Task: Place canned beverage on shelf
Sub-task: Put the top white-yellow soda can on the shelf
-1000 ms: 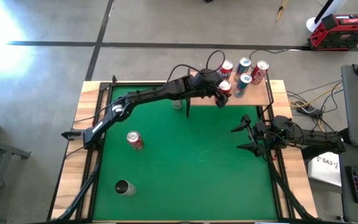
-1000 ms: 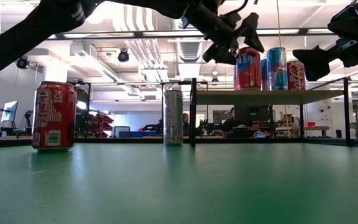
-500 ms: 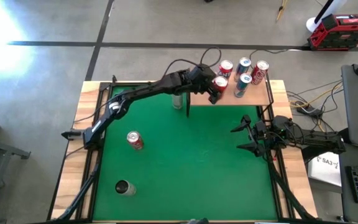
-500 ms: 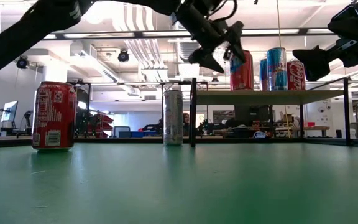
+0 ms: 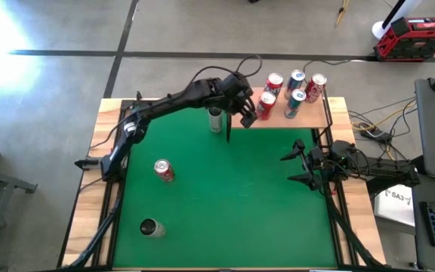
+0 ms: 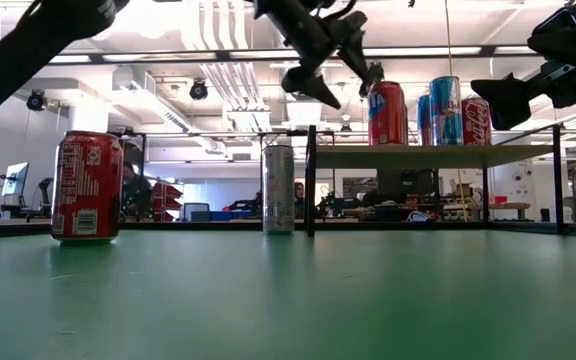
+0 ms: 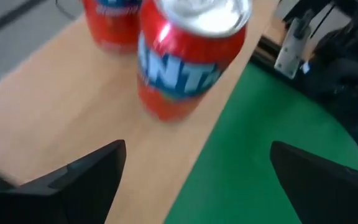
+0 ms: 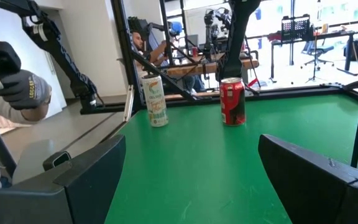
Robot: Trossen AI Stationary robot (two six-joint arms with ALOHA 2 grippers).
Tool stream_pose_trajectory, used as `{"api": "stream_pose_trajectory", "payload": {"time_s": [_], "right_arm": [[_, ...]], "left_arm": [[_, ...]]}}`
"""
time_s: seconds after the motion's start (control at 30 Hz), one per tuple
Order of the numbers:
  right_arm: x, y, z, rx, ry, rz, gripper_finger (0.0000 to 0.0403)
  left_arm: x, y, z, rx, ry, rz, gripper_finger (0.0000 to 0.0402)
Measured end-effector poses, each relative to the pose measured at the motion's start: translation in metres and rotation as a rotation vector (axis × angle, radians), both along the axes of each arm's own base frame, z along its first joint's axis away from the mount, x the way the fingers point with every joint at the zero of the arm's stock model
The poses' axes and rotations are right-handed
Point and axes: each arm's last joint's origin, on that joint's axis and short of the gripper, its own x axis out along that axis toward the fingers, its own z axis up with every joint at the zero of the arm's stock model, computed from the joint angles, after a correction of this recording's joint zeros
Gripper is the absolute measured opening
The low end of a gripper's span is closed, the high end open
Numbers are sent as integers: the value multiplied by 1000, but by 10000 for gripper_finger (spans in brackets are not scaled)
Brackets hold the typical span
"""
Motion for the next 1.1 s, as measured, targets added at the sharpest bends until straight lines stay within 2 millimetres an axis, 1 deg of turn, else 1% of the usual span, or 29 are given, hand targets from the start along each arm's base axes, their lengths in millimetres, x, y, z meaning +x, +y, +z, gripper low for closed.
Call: {"api": "stream_pose_trajectory", "payload": {"time_s": [0.13,0.2,0.27,0.33,0.43,0.57,0.67,0.73,0.8,0.9,0.97,1.1], "right_arm": [[0,0,0,0,0,0,359],[0,0,0,0,0,0,359],[0,0,0,0,0,0,359],[0,0,0,0,0,0,359],[0,0,0,0,0,0,359],[0,0,0,0,0,0,359],[0,0,0,0,0,0,359],[0,0,0,0,0,0,359],[0,0,0,0,0,0,359],[0,0,0,0,0,0,359],[0,0,0,0,-1,0,359],[0,0,0,0,0,0,359]], "left_arm": [[-11,-7,5,-39,54,24,374],[-20,-11,11,-63,84,48,370],[-32,-14,20,-74,115,113,368],[-46,-16,31,-64,142,216,368],[-71,-24,52,-6,154,364,368],[-107,-44,83,88,129,552,368],[-135,-59,102,125,131,616,368],[-155,-68,112,113,139,631,369],[-168,-73,122,83,79,663,369],[-189,-80,128,55,51,673,369],[-201,-84,129,41,41,687,369],[-221,-89,122,-5,48,721,369]]}}
